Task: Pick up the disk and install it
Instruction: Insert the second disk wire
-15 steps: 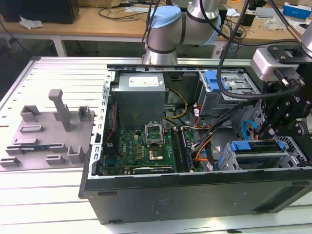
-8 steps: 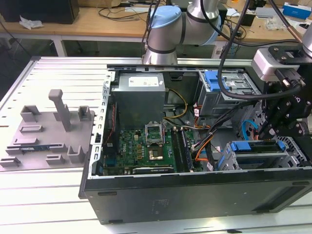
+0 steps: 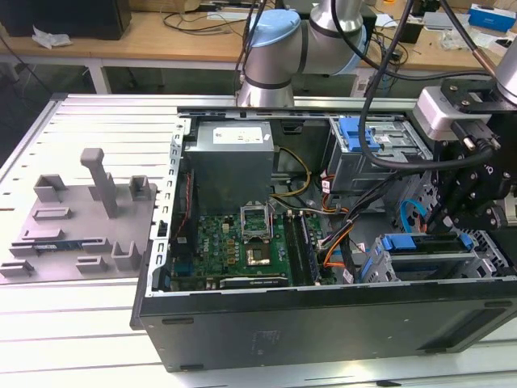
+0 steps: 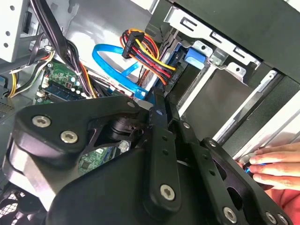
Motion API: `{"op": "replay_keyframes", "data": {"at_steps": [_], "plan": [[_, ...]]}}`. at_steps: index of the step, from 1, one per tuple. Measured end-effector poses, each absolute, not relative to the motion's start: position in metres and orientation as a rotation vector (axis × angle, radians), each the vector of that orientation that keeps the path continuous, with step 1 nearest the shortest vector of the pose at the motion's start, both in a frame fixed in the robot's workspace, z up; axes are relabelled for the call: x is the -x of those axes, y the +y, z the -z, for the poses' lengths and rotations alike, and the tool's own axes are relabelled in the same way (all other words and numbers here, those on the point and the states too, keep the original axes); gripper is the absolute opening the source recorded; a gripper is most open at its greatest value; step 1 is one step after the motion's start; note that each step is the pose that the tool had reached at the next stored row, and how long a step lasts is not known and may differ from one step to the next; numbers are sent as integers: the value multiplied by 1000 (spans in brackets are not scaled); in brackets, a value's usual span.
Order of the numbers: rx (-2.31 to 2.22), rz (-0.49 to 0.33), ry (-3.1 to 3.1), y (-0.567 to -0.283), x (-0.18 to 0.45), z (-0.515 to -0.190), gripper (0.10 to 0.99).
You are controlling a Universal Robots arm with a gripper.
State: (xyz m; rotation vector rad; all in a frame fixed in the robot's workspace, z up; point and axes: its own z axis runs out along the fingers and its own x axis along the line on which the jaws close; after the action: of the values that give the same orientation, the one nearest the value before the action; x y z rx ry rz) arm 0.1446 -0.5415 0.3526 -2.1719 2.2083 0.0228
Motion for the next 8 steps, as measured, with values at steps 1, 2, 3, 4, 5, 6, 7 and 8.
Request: {"op": "replay_keyframes", "data": {"at_steps": [1, 2, 3, 4, 5, 6, 7, 8], "plan": [[2171, -23, 2209, -542, -145, -353, 161], [2171, -23, 2209, -542, -145, -353, 161], [2171, -23, 2210, -542, -145, -353, 161], [2170, -23, 2210, -542, -145, -353, 161], [2169, -23, 2211, -543, -146, -353, 161], [2169, -23, 2211, -543, -146, -353, 161], [2168, -23, 2212, -543, -146, -353, 161], [2167, -23, 2213, -543, -146, -352, 161]]}}
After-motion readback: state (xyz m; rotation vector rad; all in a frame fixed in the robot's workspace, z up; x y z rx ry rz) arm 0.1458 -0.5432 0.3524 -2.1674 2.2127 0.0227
